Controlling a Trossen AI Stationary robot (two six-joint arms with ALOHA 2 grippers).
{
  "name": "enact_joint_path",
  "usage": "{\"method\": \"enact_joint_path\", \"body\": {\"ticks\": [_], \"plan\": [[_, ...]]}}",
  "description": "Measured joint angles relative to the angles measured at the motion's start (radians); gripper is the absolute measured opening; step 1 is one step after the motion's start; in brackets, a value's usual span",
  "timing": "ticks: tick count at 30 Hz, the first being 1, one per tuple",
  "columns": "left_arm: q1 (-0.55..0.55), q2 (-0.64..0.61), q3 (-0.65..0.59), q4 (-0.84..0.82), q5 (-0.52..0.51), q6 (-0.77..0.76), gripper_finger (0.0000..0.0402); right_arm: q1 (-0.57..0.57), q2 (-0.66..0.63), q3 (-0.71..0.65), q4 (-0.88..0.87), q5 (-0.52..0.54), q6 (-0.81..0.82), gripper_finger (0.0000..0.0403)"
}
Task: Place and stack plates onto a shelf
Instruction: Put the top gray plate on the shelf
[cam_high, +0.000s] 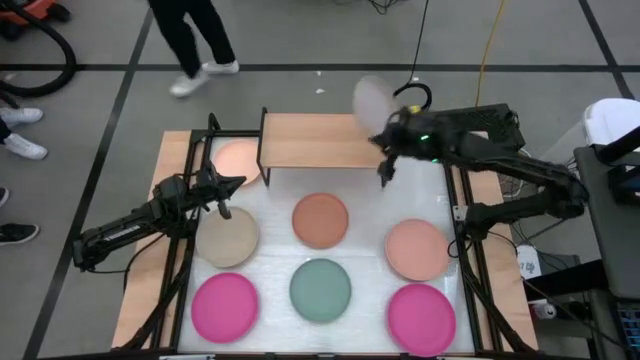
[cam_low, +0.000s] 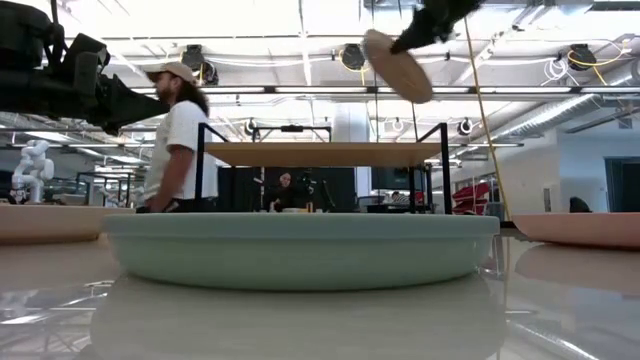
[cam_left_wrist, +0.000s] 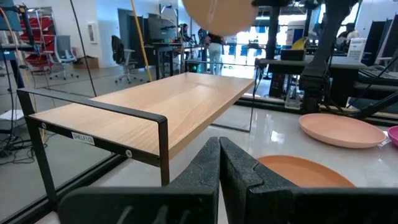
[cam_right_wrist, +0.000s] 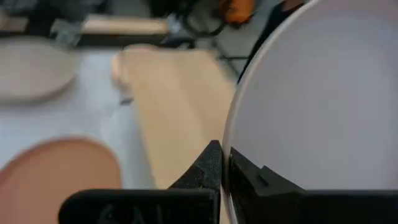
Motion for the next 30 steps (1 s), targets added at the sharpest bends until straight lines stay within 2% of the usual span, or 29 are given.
{"method": "enact_joint_path", "body": {"ticks": [7, 13, 18, 30], "plan": [[0.000, 0.000, 0.000, 0.000, 0.000, 0.000, 0.0004, 0.038, 0.194, 0.004, -0.027, 0.005, -0.051, 0.0000], [0.000, 0.000, 0.000, 0.000, 0.000, 0.000, 0.0004, 0.039, 0.292, 0.004, -0.059, 0.010, -0.055, 0.0000], [0.000, 0.000, 0.000, 0.000, 0.000, 0.000, 0.0004, 0.038, 0.324, 0.004, -0.062, 0.086, -0.054, 0.0002], [0.000, 0.000, 0.000, 0.000, 0.000, 0.000, 0.0004, 0.039, 0.308, 0.004, -0.032, 0.080, -0.053, 0.0041]]}}
